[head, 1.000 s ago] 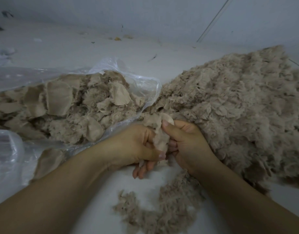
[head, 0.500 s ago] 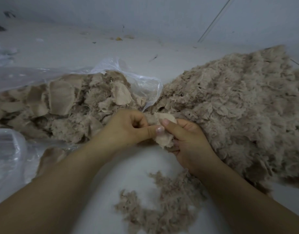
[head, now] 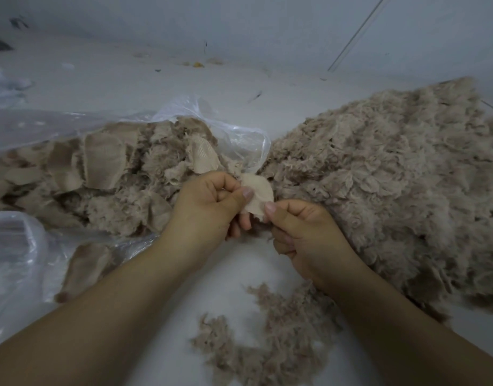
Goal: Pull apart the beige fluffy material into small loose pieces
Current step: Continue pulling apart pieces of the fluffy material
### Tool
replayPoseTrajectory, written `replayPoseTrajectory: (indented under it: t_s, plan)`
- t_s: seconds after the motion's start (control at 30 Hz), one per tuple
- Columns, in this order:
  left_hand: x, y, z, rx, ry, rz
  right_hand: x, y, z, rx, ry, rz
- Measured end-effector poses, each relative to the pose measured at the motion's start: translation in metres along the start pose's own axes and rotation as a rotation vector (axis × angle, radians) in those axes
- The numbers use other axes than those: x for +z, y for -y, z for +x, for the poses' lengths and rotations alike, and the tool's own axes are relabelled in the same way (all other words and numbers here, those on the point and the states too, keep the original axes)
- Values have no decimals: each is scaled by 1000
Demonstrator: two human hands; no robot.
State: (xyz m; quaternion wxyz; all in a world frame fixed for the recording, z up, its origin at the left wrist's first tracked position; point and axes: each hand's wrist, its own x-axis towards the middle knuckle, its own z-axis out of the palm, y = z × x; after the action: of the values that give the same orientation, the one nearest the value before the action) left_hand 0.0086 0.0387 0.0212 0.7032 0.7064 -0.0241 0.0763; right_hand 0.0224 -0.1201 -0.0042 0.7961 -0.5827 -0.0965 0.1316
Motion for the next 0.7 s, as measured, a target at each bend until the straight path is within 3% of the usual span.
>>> replayPoseTrajectory:
  t_s: [0.3, 0.4, 0.5, 0.6, 0.7]
  plan:
    - [-3, 2, 4, 115, -208, 23, -2, 1, 1, 30, -32, 32]
    - [-27, -3, 14, 331, -416, 409, -4, 0, 1, 49, -50, 38]
    - [-51, -11, 21, 440, -497, 1099, -1, 0, 1, 49, -43, 8]
    - [-55, -14, 22, 259, -408, 1486, 0, 0, 2, 51, -60, 17]
    - [-51, -17, 16, 159, -330, 1529, -1, -1, 2, 58, -73, 14]
